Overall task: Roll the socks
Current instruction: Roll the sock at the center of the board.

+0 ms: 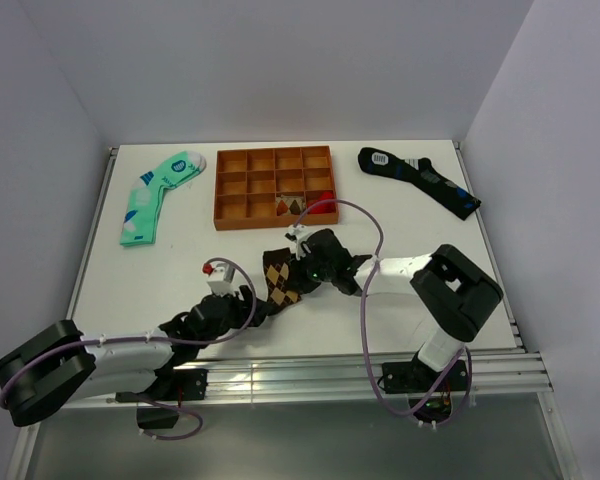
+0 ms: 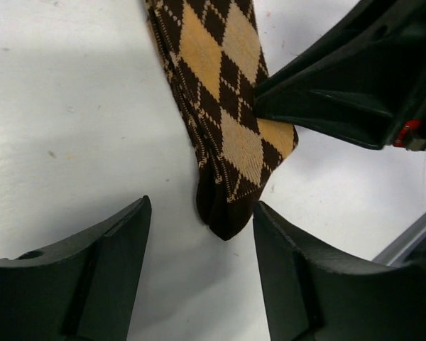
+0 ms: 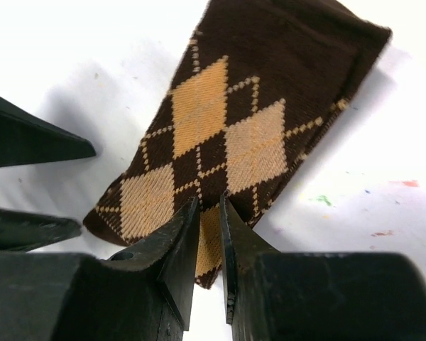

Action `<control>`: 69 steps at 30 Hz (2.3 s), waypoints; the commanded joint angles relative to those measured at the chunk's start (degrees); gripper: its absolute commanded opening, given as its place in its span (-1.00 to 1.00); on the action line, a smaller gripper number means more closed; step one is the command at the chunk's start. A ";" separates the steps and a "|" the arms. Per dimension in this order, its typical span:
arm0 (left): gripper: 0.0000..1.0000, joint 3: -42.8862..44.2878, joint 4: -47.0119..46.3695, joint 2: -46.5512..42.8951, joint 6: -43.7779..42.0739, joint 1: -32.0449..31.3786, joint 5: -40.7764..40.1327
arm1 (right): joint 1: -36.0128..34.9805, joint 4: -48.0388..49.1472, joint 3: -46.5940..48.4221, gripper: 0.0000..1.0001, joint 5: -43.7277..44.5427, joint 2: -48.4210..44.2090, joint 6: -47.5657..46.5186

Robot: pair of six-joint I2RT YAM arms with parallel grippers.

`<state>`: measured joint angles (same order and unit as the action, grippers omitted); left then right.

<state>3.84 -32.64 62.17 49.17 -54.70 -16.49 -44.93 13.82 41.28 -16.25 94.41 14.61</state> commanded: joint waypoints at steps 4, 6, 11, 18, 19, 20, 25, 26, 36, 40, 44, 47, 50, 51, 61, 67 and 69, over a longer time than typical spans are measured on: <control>0.35 6.97 6.00 -4.07 -4.60 2.22 9.45 | 2.39 -2.31 2.31 -0.50 -3.25 -0.89 -2.30; 0.36 9.25 9.24 -6.17 -6.70 3.27 13.12 | 2.39 -2.22 2.23 -0.50 -3.35 -1.16 -2.22; 0.30 14.44 16.99 -7.06 -11.37 4.42 12.72 | 2.39 -0.47 1.70 -0.50 -5.89 -1.95 -1.34; 0.17 12.16 11.55 -4.18 -13.22 3.20 9.82 | 2.39 0.06 1.44 -0.52 -4.67 -2.03 0.06; 0.16 12.51 11.46 -3.29 -13.48 2.85 9.64 | 2.39 0.15 1.26 -0.52 -4.49 -2.39 0.33; 0.16 13.21 11.03 -1.55 -13.66 2.41 8.94 | 2.39 0.24 1.18 -0.52 -4.49 -2.56 0.33; 0.11 15.67 14.36 2.42 -11.21 0.47 3.49 | 2.30 0.15 1.44 -0.53 -5.72 -2.56 1.47; 0.11 14.98 14.01 2.17 -10.50 0.47 2.79 | 2.13 0.15 1.26 -0.53 -5.55 -2.74 1.65; 0.21 14.00 15.07 3.30 -8.39 0.38 1.73 | 1.95 -0.73 1.09 -0.56 -3.26 -2.83 2.09; 0.18 12.87 12.52 4.27 -7.16 0.38 1.55 | 1.95 -0.64 0.82 -0.60 -3.35 -3.09 2.26; 0.18 13.56 11.38 6.81 -6.98 0.38 1.90 | 1.95 -0.64 1.08 -0.60 -3.53 -2.65 2.53; 0.18 13.39 9.36 8.22 -6.89 0.38 3.47 | 1.95 -0.99 1.35 -0.61 -3.35 -2.39 2.44; 0.15 12.95 9.18 8.49 -6.45 0.38 4.62 | 1.95 -0.90 1.26 -0.60 -3.00 -2.30 2.35; 0.14 12.69 9.00 8.06 -5.67 0.38 5.06 | 2.04 -0.99 1.35 -0.61 -3.08 -2.30 2.44; 0.16 7.51 7.52 3.92 -1.97 0.38 6.29 | 1.95 -1.08 1.35 -0.62 -3.00 -1.95 2.53; 0.19 7.59 5.57 4.71 -4.42 0.12 6.04 | 1.95 -1.08 2.05 -0.61 -3.35 -0.98 2.44; 0.18 8.11 5.49 4.80 -6.01 -0.67 3.49 | 1.95 -1.43 2.40 -0.62 -3.17 -0.63 2.18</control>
<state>11.46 -23.88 66.61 45.63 -54.39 -11.44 -42.87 12.32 41.36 -19.94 93.97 17.08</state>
